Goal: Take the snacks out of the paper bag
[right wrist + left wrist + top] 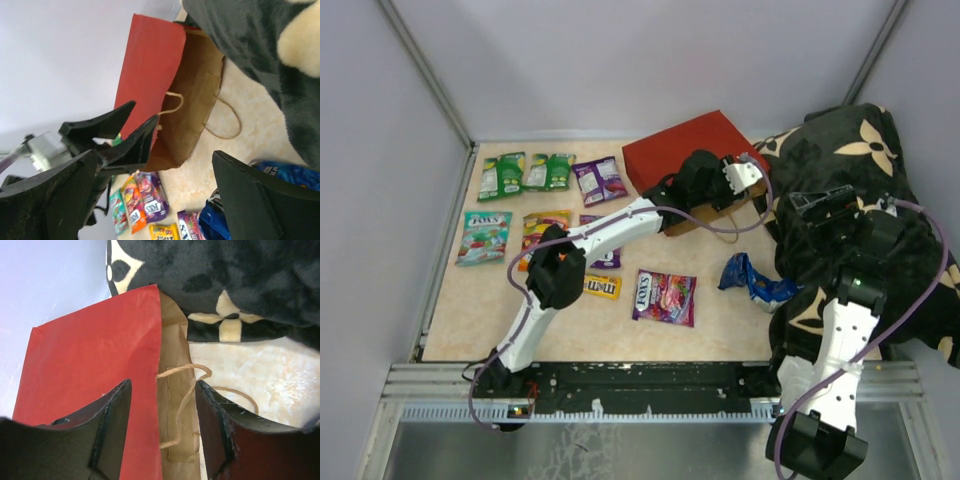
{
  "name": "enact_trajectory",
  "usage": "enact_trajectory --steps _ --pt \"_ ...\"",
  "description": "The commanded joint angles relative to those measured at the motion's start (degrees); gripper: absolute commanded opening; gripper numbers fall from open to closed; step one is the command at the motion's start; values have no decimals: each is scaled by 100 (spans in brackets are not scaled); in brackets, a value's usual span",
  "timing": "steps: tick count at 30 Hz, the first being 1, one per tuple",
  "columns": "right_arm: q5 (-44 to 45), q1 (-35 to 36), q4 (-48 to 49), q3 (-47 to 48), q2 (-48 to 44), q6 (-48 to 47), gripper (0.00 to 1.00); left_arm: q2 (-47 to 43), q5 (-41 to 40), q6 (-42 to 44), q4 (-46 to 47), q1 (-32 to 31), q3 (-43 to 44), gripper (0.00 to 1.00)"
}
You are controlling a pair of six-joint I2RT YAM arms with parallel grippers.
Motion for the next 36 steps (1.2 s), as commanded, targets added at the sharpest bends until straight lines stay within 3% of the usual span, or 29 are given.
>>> enact_trajectory --steps 1,3,4,5,6,13,14,15,18,28,33,36 --pt "-663 -30 719 -277 -51 397 97 402 -203 396 -430 12 528 57" --pt "-636 -36 761 -389 -106 409 97 469 -260 455 -572 13 637 50" --pt "-633 -36 785 -445 -134 427 97 455 -294 479 -581 14 643 36" --pt "-658 -35 819 -505 -177 454 97 419 -392 474 -538 16 634 10" --pt "-711 -36 887 -601 -198 503 97 377 -503 447 -458 10 597 1" --pt "-837 -32 1030 -799 -334 646 96 -133 -554 345 -280 16 584 0" --pt "-809 -35 1006 -792 -362 620 96 -218 -553 320 -312 14 575 3" --pt "-787 -36 979 -777 -378 593 97 -311 -553 308 -333 12 533 12" --pt "-806 -32 961 -778 -373 575 97 -505 -600 334 -349 10 374 0" --pt "-184 -32 403 -431 -539 -43 97 -895 -1344 829 190 33 837 0" --pt "-61 8 450 -437 -380 -279 91 -598 -2167 1287 776 223 1193 0" --pt "208 422 510 -390 -184 -525 87 -339 -2401 1229 1062 503 1515 0"
